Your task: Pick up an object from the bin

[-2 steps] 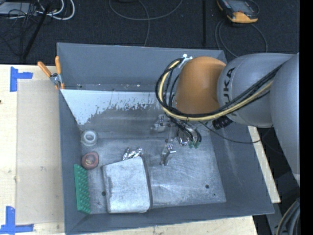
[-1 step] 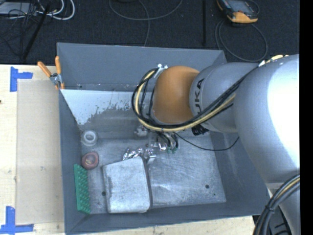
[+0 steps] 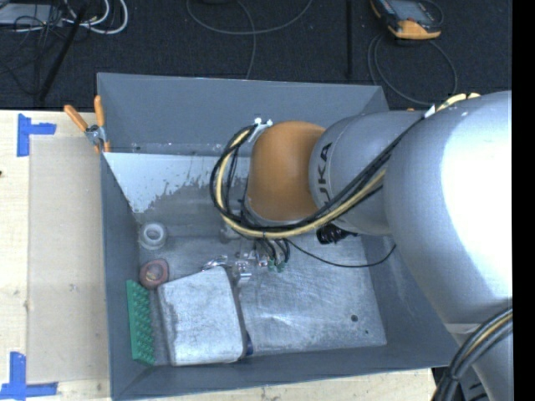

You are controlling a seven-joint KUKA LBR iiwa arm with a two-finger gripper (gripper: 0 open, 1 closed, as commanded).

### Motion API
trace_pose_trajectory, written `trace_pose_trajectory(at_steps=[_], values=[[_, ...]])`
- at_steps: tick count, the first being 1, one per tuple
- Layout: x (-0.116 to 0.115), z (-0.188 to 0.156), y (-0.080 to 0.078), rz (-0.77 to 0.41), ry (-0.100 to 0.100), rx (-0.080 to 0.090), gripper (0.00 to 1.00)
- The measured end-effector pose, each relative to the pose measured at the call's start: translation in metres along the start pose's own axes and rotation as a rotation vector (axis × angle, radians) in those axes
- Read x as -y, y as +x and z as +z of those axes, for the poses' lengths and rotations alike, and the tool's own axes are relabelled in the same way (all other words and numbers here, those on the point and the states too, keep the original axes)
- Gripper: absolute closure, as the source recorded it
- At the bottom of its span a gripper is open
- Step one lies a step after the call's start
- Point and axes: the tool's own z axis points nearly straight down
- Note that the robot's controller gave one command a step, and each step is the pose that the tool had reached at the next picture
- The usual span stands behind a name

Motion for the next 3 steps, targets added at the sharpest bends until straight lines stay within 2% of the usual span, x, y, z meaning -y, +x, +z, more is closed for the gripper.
trace_pose_trajectory(at_steps=[1, 2, 3], values=[[-0.014, -0.001, -0.015, -0.044, 0.0, -0.006, 0.0], [-0.015, 0.0, -0.013, -0.073, 0.0, 0.001, 0.0], [-0.034, 0.0, -0.019, -0.238, 0.011, -0.004, 0.0]])
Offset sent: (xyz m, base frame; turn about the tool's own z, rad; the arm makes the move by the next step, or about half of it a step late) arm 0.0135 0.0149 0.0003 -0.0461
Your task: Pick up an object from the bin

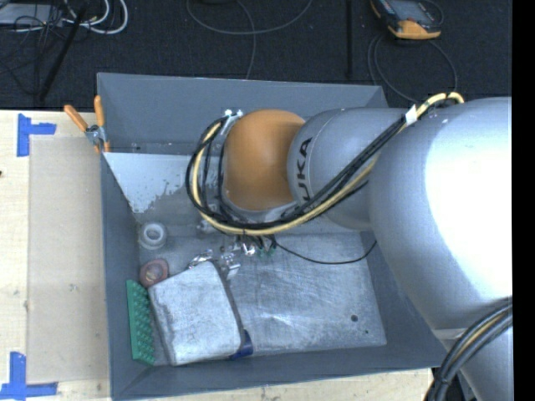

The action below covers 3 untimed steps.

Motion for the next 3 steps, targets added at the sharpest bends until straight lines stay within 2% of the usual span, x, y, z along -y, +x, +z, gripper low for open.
trace_pose_trajectory(at_steps=[1, 2, 3], values=[[0.019, -0.002, 0.028, -0.005, -0.012, -0.003, 0.0], [0.018, -0.003, 0.026, -0.005, -0.013, 0.001, 1.0], [-0.008, -0.002, -0.011, -0.095, -0.004, 0.001, 1.0]])
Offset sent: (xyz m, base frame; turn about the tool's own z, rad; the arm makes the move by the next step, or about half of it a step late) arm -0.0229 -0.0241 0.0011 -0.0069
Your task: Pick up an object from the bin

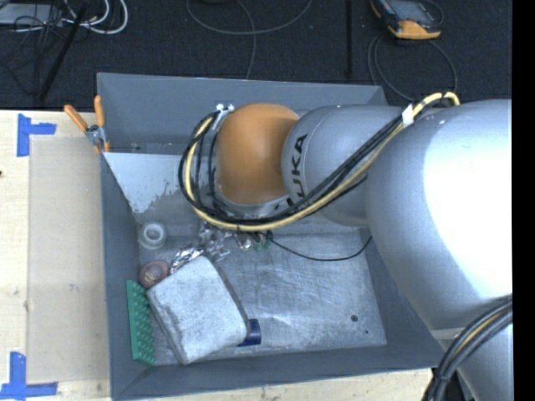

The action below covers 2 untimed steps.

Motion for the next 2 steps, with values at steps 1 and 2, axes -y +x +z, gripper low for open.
trace_pose_trajectory(at_steps=[1, 2], values=[[0.0, 0.0, 0.0, 0.002, -0.001, 0.001, 1.0], [0.012, -0.095, 0.036, -0.05, -0.008, 0.004, 1.0]])
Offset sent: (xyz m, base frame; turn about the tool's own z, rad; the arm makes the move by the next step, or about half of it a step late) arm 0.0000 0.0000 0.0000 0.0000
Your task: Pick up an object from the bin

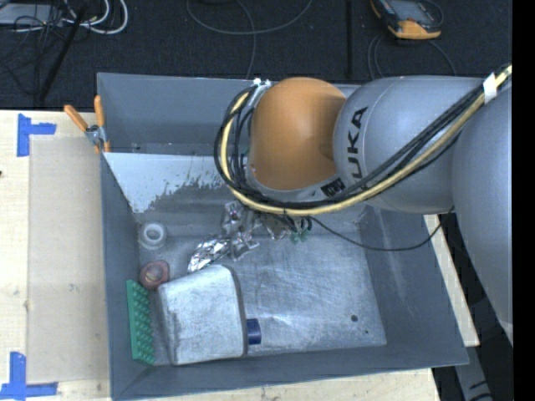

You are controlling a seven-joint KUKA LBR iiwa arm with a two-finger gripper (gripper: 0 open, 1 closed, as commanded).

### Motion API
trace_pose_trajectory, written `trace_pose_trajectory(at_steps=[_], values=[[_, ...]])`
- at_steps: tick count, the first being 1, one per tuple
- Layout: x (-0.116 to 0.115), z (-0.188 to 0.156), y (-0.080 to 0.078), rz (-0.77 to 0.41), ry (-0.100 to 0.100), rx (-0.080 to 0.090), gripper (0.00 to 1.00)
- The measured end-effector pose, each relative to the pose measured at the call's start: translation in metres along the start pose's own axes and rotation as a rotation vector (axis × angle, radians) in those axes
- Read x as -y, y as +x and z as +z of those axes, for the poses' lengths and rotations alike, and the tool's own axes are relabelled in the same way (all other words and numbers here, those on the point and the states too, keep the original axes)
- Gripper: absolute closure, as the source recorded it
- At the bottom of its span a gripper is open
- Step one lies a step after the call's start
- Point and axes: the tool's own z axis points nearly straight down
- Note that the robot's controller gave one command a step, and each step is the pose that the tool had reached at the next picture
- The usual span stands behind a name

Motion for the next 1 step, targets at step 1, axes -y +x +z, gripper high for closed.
trace_pose_trajectory(at_steps=[1], values=[[-0.0148, -0.0696, -0.0059, 0.026, -0.001, 0.002, 1.0]])
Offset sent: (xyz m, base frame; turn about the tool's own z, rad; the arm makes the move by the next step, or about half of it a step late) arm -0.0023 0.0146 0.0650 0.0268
